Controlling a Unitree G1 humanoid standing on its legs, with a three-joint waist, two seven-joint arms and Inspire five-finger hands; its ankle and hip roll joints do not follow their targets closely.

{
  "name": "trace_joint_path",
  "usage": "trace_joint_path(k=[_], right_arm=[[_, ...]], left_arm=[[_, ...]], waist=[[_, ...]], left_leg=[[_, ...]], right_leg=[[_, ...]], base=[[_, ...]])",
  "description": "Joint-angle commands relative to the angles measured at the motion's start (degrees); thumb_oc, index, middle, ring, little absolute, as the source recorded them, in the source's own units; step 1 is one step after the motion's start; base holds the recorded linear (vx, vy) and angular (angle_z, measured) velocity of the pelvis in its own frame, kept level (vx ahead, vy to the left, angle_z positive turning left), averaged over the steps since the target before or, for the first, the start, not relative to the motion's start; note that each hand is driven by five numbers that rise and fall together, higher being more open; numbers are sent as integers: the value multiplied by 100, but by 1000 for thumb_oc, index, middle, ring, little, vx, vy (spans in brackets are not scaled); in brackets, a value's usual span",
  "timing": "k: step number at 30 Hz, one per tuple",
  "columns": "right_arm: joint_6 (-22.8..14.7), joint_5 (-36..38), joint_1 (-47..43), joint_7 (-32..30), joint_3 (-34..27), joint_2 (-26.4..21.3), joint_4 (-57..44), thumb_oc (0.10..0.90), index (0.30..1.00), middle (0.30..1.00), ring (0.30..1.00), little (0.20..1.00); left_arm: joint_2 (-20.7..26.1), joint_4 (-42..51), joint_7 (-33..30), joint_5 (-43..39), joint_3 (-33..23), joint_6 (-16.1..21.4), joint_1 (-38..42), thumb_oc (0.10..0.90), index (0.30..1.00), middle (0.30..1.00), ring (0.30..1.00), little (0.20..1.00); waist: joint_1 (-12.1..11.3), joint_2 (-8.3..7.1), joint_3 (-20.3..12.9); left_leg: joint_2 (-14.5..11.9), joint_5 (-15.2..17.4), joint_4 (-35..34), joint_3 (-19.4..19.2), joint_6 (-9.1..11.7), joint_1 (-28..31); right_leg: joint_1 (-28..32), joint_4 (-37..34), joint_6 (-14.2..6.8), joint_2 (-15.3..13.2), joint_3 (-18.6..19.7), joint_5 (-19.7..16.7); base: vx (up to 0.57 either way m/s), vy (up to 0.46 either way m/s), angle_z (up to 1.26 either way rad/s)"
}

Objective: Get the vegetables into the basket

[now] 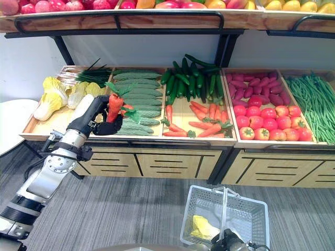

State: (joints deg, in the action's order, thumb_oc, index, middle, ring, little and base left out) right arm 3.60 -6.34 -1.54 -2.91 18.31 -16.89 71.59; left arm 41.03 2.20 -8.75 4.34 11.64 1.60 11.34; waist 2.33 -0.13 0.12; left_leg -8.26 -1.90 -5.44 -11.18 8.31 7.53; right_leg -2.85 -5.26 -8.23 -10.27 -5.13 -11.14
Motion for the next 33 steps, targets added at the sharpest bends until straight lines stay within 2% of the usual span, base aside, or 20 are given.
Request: trace_joint_path(k=[1, 5, 8, 14, 20, 21, 24, 26, 27, 28, 29, 30, 33], right_arm=[[-43, -144, -114, 127, 155, 117, 127, 400, 300, 300, 300, 300], [-65, -148, -122, 88, 99, 116, 68, 400, 300, 300, 300, 300], [-52, -185, -109, 41, 37, 101, 56, 400, 300, 300, 300, 300], [-45, -188, -39, -94, -76, 35, -51, 400, 300, 300, 300, 300], [-29, -114, -24, -217, -214, 56, -86, 400, 300, 300, 300, 300], [-25, -74, 4, -263, -273, 71, -106, 400, 300, 300, 300, 300], [-20, -24, 40, -325, -357, 101, -126, 400, 300, 300, 300, 300], [-24, 18, 74, -370, -400, 119, -145, 400, 300, 300, 300, 300], [-21, 18, 75, -371, -406, 120, -150, 400, 300, 300, 300, 300], [-17, 9, 81, -375, -405, 128, -142, 400, 300, 300, 300, 300], [-28, 18, 89, -393, -411, 136, -148, 400, 300, 300, 300, 300], [-32, 20, 93, -392, -422, 139, -148, 400, 300, 300, 300, 300], [-38, 45, 90, -421, -442, 103, -149, 400, 300, 300, 300, 300]], left_arm=[[148, 558, -218, -212, -605, 354, 819, 400, 300, 300, 300, 300], [-19, 731, -245, -203, -739, 353, 614, 400, 300, 300, 300, 300], [-235, 861, -214, -503, -800, 398, 450, 400, 300, 300, 300, 300], [-192, 913, -186, -486, -709, 356, 572, 400, 300, 300, 300, 300], [-147, 846, -221, -478, -493, 367, 857, 400, 300, 300, 300, 300], [-133, 852, -223, -468, -401, 379, 978, 400, 300, 300, 300, 300], [-146, 819, -251, -509, -280, 398, 1136, 400, 300, 300, 300, 300], [-147, 757, -282, -551, -128, 395, 1327, 400, 300, 300, 300, 300], [-147, 744, -285, -553, -117, 399, 1345, 400, 300, 300, 300, 300], [-138, 695, -293, -574, -93, 390, 1396, 400, 300, 300, 300, 300], [-123, 648, -314, -514, -85, 339, 1424, 400, 300, 300, 300, 300], [-129, 639, -328, -507, -100, 330, 1424, 400, 300, 300, 300, 300], [-158, 657, -361, -549, -103, 322, 1429, 400, 300, 300, 300, 300]], waist=[[66, -208, -71], [38, -270, -43], [24, -324, -7], [132, -455, 57], [300, -535, 207], [404, -556, 281], [471, -575, 367], [537, -568, 504], [527, -565, 512], [498, -538, 586], [481, -469, 624], [486, -435, 646], [476, -342, 643]], left_leg=[[426, 215, 44, 137, -217, -4], [424, 212, 44, 150, -227, -17], [420, 214, 44, 142, -246, -19], [486, 265, 44, 42, -322, 1], [603, 315, 44, -170, -406, -63], [659, 334, 44, -287, -419, -94], [708, 351, 44, -435, -425, -129], [680, 355, 44, -653, -429, -108], [675, 360, 44, -658, -429, -105], [634, 361, 44, -757, -427, -80], [490, 351, 44, -1013, -371, -31], [438, 319, 44, -1114, -360, -20], [355, 233, 44, -1421, -413, -4]], right_leg=[[310, 126, -500, -318, 12, 298], [309, 126, -514, -335, 8, 276], [305, 136, -529, -336, -12, 256], [219, 195, -612, -367, 110, 132], [-115, 281, -677, -428, 404, -240], [-263, 290, -677, -471, 530, -488], [-434, 344, -677, -533, 601, -690], [-652, 532, -677, -641, 311, -882], [-656, 541, -677, -635, 314, -882], [-697, 628, -677, -709, -12, -869], [-719, 669, -677, -950, -677, -872], [-728, 739, -677, -1047, -915, -879], [-572, 1179, -677, -1213, -1181, -596]], base=[[0, 0, 0], [-5, 3, 1], [0, 0, 0], [-29, 47, -2], [-86, 88, -11], [-105, 117, -29], [-103, 110, -42], [-96, 65, -40], [-96, 37, -60], [-115, 41, -72], [-157, 56, -91], [-140, 49, -87], [-109, 97, -56]])
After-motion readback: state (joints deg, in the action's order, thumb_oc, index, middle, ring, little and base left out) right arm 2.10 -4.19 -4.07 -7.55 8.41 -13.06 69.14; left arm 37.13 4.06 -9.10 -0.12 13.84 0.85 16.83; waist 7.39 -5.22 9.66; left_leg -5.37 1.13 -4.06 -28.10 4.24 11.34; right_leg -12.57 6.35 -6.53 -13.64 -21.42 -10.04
